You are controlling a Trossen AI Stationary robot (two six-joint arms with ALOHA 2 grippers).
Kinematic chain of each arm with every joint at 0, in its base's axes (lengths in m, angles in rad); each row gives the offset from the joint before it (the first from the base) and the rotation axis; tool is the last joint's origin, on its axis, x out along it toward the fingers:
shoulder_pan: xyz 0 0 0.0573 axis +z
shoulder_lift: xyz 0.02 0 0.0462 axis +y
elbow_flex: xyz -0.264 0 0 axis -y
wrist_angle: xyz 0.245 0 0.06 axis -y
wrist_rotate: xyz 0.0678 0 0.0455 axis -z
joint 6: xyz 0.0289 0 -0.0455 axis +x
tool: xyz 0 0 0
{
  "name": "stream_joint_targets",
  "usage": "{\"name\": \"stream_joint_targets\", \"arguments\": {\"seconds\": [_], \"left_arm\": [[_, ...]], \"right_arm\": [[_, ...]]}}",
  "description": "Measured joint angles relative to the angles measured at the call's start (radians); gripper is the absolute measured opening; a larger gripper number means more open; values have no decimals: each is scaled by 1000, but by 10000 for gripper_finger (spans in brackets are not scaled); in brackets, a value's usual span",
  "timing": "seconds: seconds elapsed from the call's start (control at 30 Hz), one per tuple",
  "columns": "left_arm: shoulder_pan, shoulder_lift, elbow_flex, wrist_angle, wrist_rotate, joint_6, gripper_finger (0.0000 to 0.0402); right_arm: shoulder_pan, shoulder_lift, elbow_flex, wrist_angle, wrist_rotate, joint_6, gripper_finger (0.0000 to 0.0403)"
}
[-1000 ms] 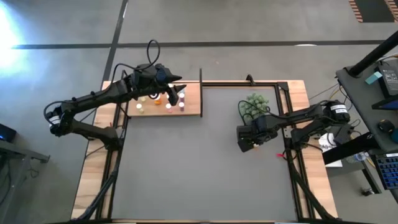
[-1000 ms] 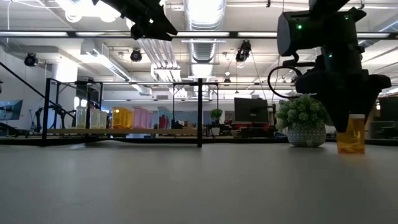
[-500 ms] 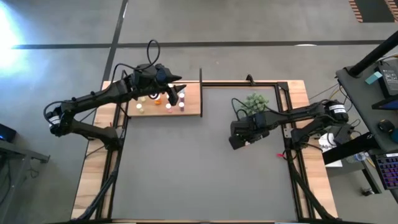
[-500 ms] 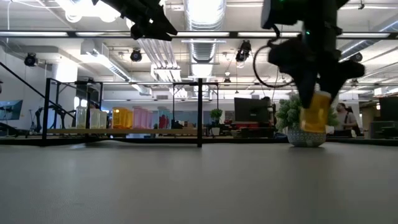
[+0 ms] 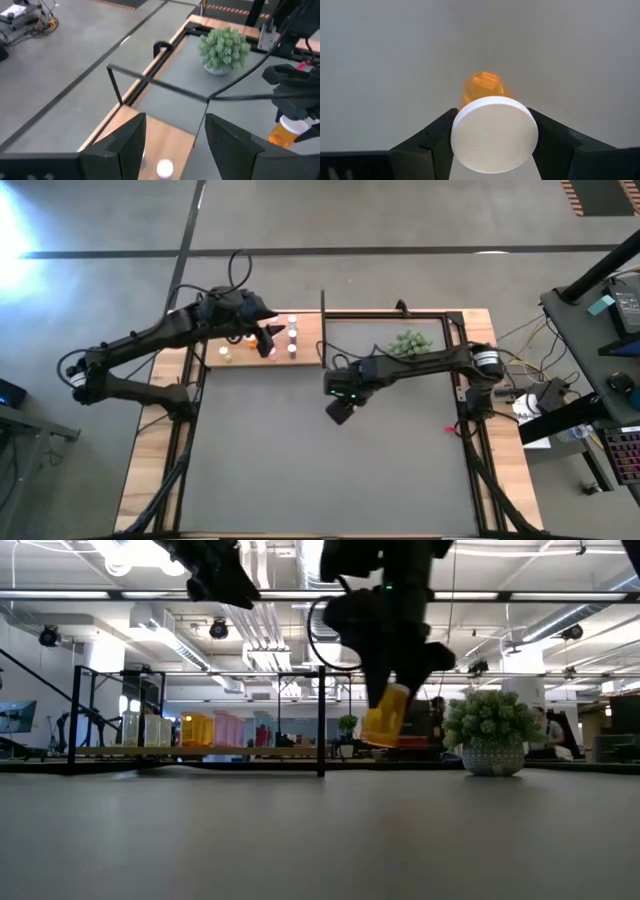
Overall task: Pick and place medicine bottles onto shelf by color
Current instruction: Put the orange pill bottle on the shelf aligned with the other orange bottles
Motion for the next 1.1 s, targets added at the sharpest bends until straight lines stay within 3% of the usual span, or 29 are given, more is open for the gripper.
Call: {"name": "stream_joint_targets", "arguments": {"seconds": [0.33,0.73,1.1], "left_arm": [[0,-82,0,-83,-2,-34,187],[-1,-74,-2,-85,-2,-52,187],[-1,-74,-45,-86,-1,-52,187]], "right_arm": [[-45,119,157,2,-5,-76,205],[-77,309,349,-8,-5,-202,205],[-94,495,607,-136,-1,-309,205]]}}
